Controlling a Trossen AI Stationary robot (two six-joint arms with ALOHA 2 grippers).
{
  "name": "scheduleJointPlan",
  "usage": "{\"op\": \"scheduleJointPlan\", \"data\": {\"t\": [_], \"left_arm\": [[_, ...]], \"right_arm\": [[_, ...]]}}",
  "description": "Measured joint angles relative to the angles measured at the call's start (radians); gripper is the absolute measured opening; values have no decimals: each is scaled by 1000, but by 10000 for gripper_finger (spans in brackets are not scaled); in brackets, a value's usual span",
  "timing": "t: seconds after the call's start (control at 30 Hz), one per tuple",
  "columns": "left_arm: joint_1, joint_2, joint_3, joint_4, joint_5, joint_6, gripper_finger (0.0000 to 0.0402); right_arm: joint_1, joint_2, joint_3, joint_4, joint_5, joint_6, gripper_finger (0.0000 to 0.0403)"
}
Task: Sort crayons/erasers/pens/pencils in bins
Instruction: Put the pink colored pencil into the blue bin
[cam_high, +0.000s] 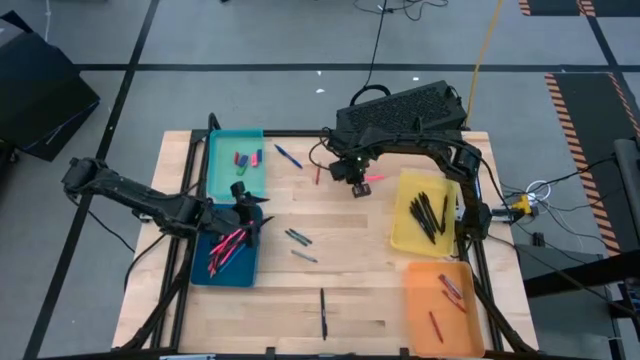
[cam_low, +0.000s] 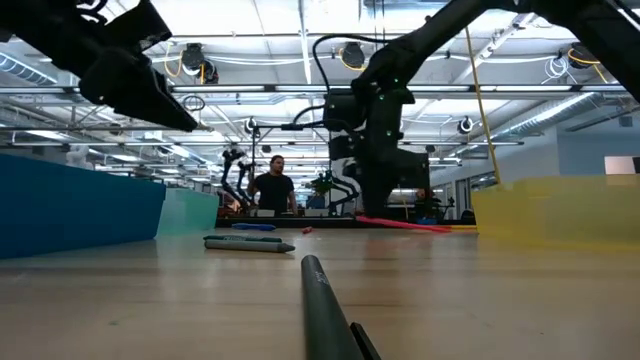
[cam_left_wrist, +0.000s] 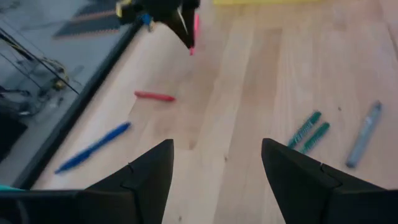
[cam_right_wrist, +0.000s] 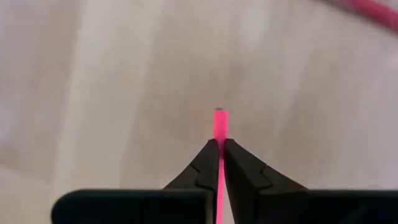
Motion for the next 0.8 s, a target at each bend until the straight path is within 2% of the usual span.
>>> {"op": "scheduleJointPlan", "data": {"t": [0.07,0.17,0.27,0.5,0.6,0.8], "left_arm": [[11,-6,0,-35,41,-20,243],[14,-23,0,-75,49,-61,243],[17,-54,0,-104,46,-54,243],[62,-141,0,-100,82,9,243],[80,-168,0,-99,69,53,243],[100,-207,0,-84,66,80,243]], "right_arm": [[24,-2,-22,43,-51,26,12],[77,-4,-61,134,-124,87,12],[141,-5,-131,325,-216,146,12],[275,-5,-283,786,-215,317,15],[300,-5,-308,856,-217,369,35],[301,-86,-370,882,-246,359,118]]}}
